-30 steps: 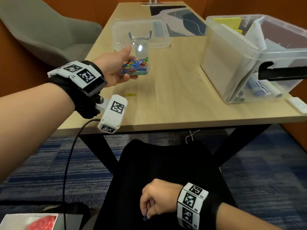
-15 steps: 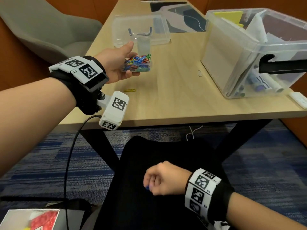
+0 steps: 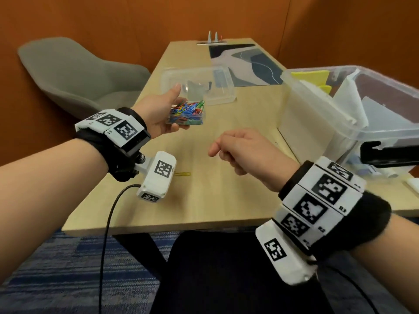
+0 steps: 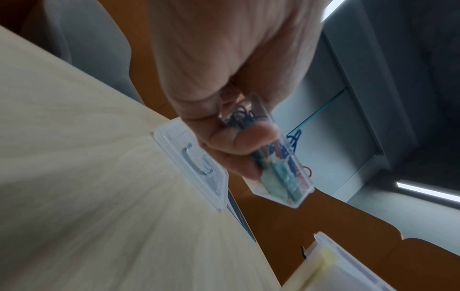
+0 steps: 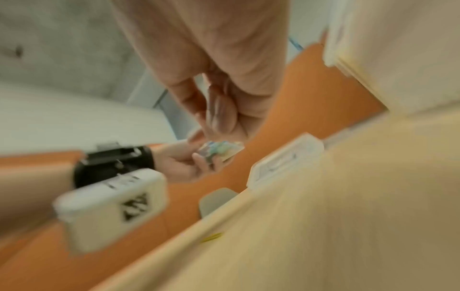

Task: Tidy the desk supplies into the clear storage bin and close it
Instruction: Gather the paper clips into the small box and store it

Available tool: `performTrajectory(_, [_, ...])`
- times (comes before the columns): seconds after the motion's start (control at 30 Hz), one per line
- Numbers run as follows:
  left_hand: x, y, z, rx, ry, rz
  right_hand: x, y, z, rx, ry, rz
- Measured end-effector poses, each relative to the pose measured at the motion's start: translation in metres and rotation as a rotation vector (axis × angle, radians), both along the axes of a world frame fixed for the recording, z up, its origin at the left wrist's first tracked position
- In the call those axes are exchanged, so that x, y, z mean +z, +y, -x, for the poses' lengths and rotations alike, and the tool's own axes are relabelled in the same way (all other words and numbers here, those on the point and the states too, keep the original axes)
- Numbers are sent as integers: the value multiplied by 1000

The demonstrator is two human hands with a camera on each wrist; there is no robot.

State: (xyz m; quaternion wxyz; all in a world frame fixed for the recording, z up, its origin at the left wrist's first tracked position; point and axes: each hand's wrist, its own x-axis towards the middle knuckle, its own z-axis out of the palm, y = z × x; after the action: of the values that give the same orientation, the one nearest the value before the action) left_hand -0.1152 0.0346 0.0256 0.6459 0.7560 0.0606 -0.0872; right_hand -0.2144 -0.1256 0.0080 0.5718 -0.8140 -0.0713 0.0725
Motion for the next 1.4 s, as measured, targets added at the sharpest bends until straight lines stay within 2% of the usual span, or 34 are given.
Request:
performTrajectory(0.07, [3, 3, -6, 14, -1, 8, 2, 5, -19, 61, -112, 283])
performTrajectory(0.13, [4, 4, -11, 24, -3, 8, -1, 16, -31, 173, -213, 457])
performTrajectory(0.3, [5, 11, -21, 32, 2, -1, -11, 44, -50, 424, -236, 722])
performTrajectory(0.4, [6, 15, -28, 30, 1, -5, -14, 54, -53, 501, -230, 822])
performTrajectory(0.63, [0, 11, -36, 17, 27, -3, -19, 57, -51, 469, -269, 840])
performTrajectory(0.87, [-10, 2, -34, -17, 54, -19, -23, 38, -57, 444, -122, 916])
performTrajectory(0.97, [-13, -2, -31, -30, 60, -22, -15, 22, -58, 430, -115, 936])
performTrajectory(1.03, [-15, -5, -29, -45, 67, -30, 0, 10, -61, 356, -124, 869])
performTrajectory(1.2, [-23, -22, -25, -132, 78, -28, 47, -7, -78, 33, -306, 485])
performTrajectory(1.27, [-23, -31, -23, -162, 78, 3, 49, -5, -83, 11, -318, 442])
performTrajectory(1.4, [-22, -44, -18, -204, 85, 79, 40, -6, -86, 51, -296, 483])
